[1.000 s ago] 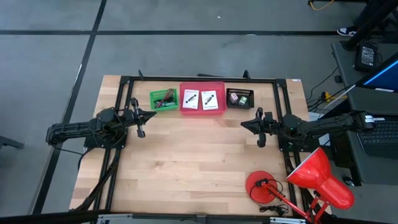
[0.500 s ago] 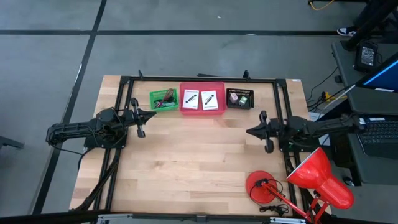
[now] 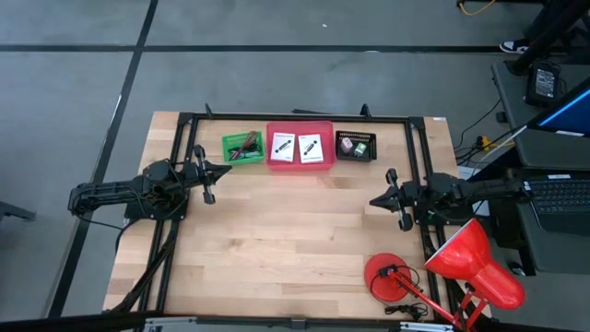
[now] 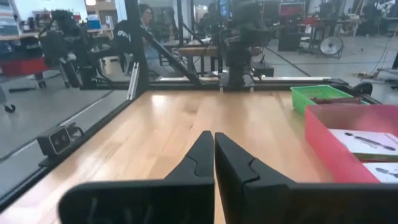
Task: Pick and place items into bin
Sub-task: Return to Home Position
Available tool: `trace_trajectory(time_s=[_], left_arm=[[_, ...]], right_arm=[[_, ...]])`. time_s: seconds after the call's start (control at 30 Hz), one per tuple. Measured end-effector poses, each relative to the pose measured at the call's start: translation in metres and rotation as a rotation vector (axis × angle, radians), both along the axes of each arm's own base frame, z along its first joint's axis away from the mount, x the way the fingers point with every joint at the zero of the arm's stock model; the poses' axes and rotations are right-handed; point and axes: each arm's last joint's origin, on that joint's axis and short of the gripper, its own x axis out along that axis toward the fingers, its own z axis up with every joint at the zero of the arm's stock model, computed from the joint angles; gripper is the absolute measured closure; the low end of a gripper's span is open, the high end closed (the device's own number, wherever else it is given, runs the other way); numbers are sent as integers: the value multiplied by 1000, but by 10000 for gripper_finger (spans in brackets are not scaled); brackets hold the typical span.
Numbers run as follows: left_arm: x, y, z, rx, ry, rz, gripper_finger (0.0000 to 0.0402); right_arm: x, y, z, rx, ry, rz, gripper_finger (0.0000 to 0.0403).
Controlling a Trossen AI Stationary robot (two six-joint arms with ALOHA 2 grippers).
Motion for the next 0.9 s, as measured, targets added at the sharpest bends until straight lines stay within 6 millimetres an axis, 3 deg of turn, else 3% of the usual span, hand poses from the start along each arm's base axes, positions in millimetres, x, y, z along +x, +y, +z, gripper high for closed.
trace_trajectory(time_s=[0.9], left_arm=[[0, 0, 0, 0, 0, 0, 400]], right_arm=[[0, 0, 0, -14, -1, 0, 402]])
